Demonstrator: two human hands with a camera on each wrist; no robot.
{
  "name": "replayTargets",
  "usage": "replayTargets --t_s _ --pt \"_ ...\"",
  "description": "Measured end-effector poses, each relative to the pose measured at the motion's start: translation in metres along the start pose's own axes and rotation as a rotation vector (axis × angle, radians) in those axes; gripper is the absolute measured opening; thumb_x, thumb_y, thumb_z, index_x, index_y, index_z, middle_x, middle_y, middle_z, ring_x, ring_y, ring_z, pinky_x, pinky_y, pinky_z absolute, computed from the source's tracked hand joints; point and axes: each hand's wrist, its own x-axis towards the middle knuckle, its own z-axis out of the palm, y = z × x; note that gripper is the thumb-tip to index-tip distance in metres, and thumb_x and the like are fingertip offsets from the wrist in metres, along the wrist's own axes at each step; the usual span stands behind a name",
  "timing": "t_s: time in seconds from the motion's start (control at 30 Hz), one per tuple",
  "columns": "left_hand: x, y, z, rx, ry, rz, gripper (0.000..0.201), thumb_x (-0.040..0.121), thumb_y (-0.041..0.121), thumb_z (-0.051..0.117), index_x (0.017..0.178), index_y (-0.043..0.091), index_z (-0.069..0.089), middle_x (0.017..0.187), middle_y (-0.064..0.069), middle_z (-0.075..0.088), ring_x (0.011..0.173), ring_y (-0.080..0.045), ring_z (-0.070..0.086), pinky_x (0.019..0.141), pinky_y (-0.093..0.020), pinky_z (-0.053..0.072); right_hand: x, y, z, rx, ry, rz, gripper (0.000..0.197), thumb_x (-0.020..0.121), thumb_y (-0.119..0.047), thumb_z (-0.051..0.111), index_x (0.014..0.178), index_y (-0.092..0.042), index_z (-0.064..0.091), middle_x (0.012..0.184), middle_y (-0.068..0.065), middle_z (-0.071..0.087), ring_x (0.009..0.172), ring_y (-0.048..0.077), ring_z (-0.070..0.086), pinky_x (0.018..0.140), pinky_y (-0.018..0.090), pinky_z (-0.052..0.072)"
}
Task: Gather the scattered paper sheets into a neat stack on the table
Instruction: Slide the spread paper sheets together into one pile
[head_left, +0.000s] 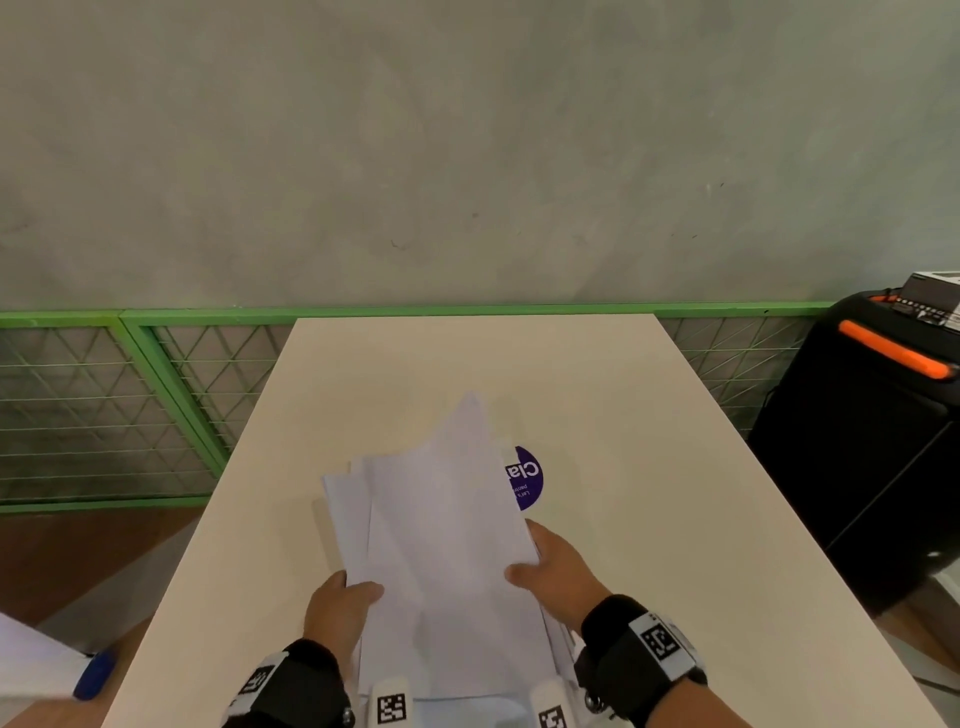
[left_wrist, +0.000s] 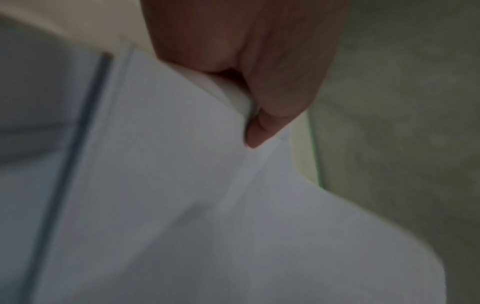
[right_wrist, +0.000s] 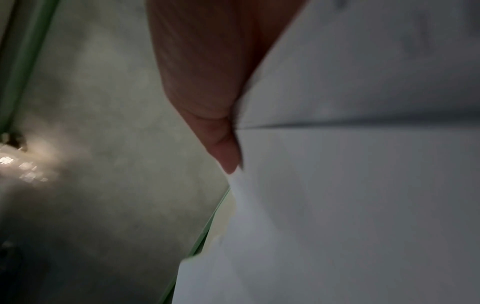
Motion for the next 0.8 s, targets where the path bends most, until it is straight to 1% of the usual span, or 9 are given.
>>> replayTargets --t_s 0.1,0.2,0.3,0.37,0.43,0.53,0.6,0.67,0.8 --pt "0.005 -0.009 -0.009 -0.133 -0.076 -0.121 0.063 0.08 0.01 0.066 0.137 0.0 0.042 0.138 -0.021 0.05 0.124 -0.04 0.049 0.109 -0.052 0.036 0.005 0.013 -0.004 -0.07 0.039 0.103 0.037 0.084 0.001 0.048 0.118 -0.011 0.054 0.106 0.0 0.058 0.097 0.016 0.054 0.076 0.015 0.044" --pt "0.006 -0.011 -0.01 -0.084 -0.096 -0.139 0.065 0.079 0.014 0.068 0.137 -0.001 0.042 0.139 -0.014 0.047 0.131 -0.036 0.041 0.113 -0.044 0.029 0.011 0.026 -0.003 -0.233 0.14 0.305 0.006 0.086 -0.008 0.045 0.087 -0.01 0.05 0.1 0.006 0.051 0.09 0.017 0.044 0.086 0.026 0.043" --pt "0.013 -0.004 -0.015 0.004 -0.164 -0.099 0.092 0.063 0.033 0.078 0.14 0.0 0.039 0.142 -0.017 0.046 0.132 -0.036 0.042 0.114 -0.045 0.03 0.016 0.029 -0.007 -0.157 0.156 0.387 0.031 0.087 -0.009 0.047 0.058 -0.013 0.036 0.067 0.0 0.04 0.064 0.013 0.039 0.059 0.02 0.033" --pt "0.012 0.004 -0.018 0.005 -0.224 -0.105 0.074 0.076 0.041 0.068 0.136 0.003 0.045 0.132 -0.022 0.056 0.121 -0.038 0.053 0.107 -0.047 0.04 0.02 0.028 -0.011 -0.086 0.164 0.425 0.042 0.087 -0.006 0.048 0.05 -0.016 0.029 0.057 0.0 0.032 0.052 0.011 0.032 0.048 0.021 0.025" --pt "0.013 0.007 -0.02 -0.032 -0.264 -0.121 0.059 0.09 0.045 0.05 0.133 0.006 0.049 0.125 -0.02 0.062 0.113 -0.037 0.059 0.099 -0.045 0.047 0.021 0.024 -0.012 -0.019 0.164 0.451 0.045 0.087 -0.006 0.049 0.048 -0.016 0.031 0.055 0.001 0.032 0.05 0.011 0.031 0.047 0.021 0.024" --pt "0.016 0.005 -0.014 0.02 -0.181 -0.066 0.067 0.092 0.052 0.037 0.143 0.009 0.037 0.145 -0.016 0.046 0.131 -0.034 0.045 0.112 -0.043 0.033 0.022 0.023 -0.008 0.058 0.1 0.484 0.033 0.088 -0.007 0.052 0.056 -0.01 0.045 0.061 0.002 0.039 0.055 0.012 0.037 0.049 0.02 0.029" --pt "0.015 -0.002 -0.011 0.066 -0.043 0.037 0.059 0.098 0.038 0.03 0.146 0.002 0.028 0.154 -0.016 0.03 0.141 -0.031 0.03 0.119 -0.038 0.02 0.021 0.02 -0.003 0.092 0.068 0.484 0.011 0.089 -0.008 0.052 0.083 -0.002 0.059 0.075 0.005 0.049 0.068 0.015 0.046 0.053 0.02 0.032" --pt "0.02 -0.008 -0.01 0.064 -0.02 0.051 0.051 0.099 0.026 0.032 0.143 -0.001 0.032 0.15 -0.019 0.036 0.138 -0.033 0.035 0.117 -0.038 0.023 0.022 0.02 0.001 0.083 0.057 0.494 0.016 0.09 -0.01 0.051 0.103 -0.002 0.058 0.093 0.009 0.049 0.087 0.021 0.046 0.057 0.021 0.035" --pt "0.024 -0.015 -0.009 -0.017 -0.031 0.025 0.05 0.091 0.015 0.051 0.137 -0.002 0.041 0.13 -0.02 0.054 0.118 -0.036 0.052 0.107 -0.044 0.039 0.021 0.015 0.003 0.082 0.061 0.522 0.008 0.089 -0.01 0.05 0.082 -0.005 0.051 0.073 0.002 0.045 0.075 0.016 0.046 0.055 0.02 0.033"
